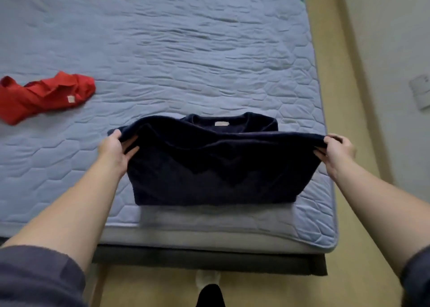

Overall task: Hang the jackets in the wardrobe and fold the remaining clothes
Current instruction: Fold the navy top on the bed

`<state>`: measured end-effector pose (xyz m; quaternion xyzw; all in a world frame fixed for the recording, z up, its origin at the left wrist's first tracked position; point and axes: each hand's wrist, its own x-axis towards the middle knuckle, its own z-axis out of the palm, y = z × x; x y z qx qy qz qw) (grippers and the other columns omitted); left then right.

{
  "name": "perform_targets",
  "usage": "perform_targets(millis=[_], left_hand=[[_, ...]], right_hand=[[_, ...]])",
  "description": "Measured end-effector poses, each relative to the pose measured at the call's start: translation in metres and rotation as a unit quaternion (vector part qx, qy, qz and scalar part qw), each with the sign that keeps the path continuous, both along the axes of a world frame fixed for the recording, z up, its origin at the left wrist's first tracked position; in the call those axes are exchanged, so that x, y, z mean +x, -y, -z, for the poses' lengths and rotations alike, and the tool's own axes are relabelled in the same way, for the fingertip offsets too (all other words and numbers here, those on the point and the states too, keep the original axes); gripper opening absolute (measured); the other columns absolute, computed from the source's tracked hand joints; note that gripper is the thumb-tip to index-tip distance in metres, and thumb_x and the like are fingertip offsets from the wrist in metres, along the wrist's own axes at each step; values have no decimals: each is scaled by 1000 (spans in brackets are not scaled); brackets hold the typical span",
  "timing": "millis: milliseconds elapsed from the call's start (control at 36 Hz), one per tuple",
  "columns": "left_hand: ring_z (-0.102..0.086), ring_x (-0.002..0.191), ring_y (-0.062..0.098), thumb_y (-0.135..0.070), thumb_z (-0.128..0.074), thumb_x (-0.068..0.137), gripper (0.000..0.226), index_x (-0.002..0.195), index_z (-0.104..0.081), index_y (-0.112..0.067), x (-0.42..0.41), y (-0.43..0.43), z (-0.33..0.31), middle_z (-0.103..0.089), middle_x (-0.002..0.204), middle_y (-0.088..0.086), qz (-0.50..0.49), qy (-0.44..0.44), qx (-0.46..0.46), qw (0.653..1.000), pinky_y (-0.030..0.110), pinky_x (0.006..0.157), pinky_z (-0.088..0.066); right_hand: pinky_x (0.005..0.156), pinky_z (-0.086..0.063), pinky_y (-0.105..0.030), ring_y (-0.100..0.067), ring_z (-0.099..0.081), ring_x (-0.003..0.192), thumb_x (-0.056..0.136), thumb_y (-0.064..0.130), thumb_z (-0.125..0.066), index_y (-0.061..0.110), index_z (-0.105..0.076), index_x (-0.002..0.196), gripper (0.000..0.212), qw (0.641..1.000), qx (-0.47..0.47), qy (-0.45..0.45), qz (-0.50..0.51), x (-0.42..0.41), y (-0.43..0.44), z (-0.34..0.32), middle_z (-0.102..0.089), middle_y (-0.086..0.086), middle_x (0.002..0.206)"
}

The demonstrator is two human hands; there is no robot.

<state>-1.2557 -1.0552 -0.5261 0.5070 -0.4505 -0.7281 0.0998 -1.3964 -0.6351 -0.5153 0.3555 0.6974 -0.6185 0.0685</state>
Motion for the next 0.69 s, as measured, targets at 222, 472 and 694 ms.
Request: perform_targets(millis=[222,472,694], left_hand=[[-45,123,25,-17,-55,95,46,135,-36,-5,-54,-13,79,-40,144,18,209,149,-235,938,32,103,-35],[-41,131,37,-30,-76,79,90,145,-23,3,32,-21,158,-38,145,23,207,368,-193,886,45,108,-33],[-64,89,27,-35,-74,80,53,120,-59,-3,50,-13,185,-66,112,16,247,314,-90,912,35,73,-52]], right_hand=[[100,-36,-15,-20,-38,134,95,7,-54,10,-14,151,69,948,105,35,-300,-26,34,70,-31,-15,152],[116,-21,-39,-34,-22,142,89,21,-64,4,-19,150,78,868,295,193,-348,54,4,162,-22,-23,153],[75,-45,-39,-24,-57,102,89,22,-63,14,-45,133,48,960,64,239,-128,38,1,184,-55,-7,131]])
